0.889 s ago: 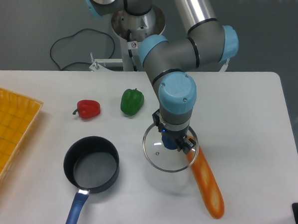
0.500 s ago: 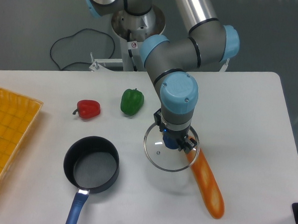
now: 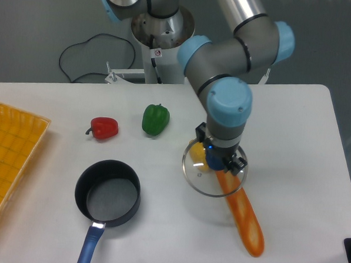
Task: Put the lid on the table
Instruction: 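Carry the glass lid away from the baguette toward the open table, then lower the glass lid flat onto the table surface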
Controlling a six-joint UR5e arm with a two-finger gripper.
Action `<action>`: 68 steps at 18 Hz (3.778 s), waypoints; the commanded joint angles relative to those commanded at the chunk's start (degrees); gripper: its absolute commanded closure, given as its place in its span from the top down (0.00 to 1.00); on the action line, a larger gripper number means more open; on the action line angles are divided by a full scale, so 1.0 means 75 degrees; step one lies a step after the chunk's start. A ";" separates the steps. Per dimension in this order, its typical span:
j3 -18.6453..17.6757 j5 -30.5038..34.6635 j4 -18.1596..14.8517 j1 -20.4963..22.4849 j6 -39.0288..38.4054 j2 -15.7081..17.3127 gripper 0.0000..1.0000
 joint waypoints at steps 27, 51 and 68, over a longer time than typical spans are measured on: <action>-0.0035 -0.0023 0.0797 0.2027 0.2590 -0.0773 0.48; -0.0633 -0.0035 0.1992 0.2591 0.3494 -0.1043 0.48; -0.0621 -0.0234 0.2414 0.2579 0.3506 -0.1277 0.48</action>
